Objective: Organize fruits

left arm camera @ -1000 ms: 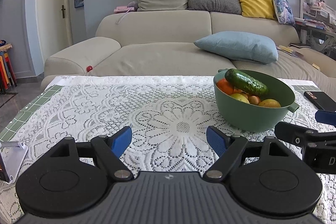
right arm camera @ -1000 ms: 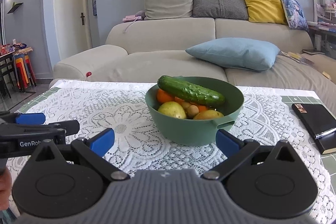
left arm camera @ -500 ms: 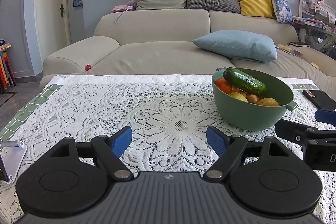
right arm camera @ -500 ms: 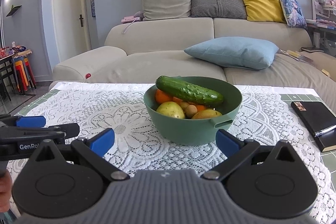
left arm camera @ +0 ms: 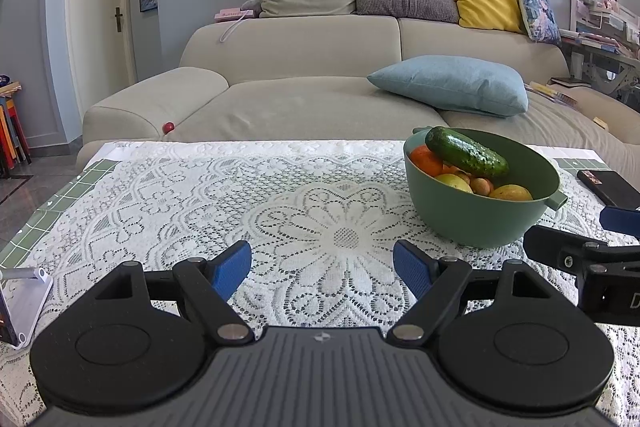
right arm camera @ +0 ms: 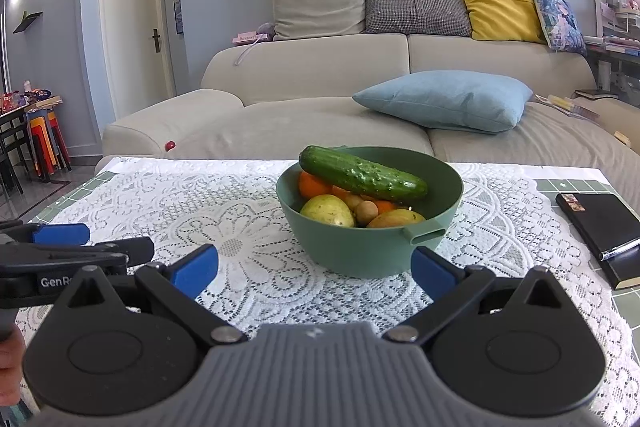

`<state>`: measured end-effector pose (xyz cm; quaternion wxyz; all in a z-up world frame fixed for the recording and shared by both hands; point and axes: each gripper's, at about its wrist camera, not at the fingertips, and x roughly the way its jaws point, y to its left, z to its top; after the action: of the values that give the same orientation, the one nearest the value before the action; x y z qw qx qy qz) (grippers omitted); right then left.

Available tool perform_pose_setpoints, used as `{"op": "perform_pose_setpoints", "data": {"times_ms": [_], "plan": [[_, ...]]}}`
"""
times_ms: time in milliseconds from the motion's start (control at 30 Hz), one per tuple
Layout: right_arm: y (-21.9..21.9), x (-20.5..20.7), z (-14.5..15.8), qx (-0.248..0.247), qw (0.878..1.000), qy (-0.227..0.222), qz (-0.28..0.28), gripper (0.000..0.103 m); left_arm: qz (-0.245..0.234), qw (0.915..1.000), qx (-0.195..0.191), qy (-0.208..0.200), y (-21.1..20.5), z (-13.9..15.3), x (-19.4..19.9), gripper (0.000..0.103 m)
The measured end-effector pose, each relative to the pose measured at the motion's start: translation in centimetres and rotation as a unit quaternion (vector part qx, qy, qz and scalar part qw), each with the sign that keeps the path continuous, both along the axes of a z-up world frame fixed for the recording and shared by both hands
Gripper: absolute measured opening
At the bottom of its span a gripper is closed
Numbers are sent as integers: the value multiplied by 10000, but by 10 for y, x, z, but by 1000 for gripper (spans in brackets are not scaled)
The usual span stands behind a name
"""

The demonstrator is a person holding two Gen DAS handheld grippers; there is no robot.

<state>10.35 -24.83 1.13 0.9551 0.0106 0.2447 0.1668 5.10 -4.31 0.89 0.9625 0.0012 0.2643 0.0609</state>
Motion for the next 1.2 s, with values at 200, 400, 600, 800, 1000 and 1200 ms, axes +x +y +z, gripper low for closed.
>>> {"op": "perform_pose_setpoints", "data": {"times_ms": [200,400,600,800,1000,1200], "plan": [[-1,-1,0,-1,10000,-21,20,99,13,10000,11,16,0,-1,0,94],[-1,-1,0,-5,10000,-20,21,99,16,10000,9,26,0,0,-1,94],[-1,-1,0,-1,10000,-21,22,99,41,10000,2,35,0,-1,-1,94],[-1,-1,1,-8,10000,-23,28,99,76,10000,-7,53,0,0,-2,94],[0,-1,3,-33,10000,-37,42,99,80,9999,-11,65,1,0,-2,94],[0,-2,2,-28,10000,-35,49,99,100,9999,1,74,1,0,-2,94]]}}
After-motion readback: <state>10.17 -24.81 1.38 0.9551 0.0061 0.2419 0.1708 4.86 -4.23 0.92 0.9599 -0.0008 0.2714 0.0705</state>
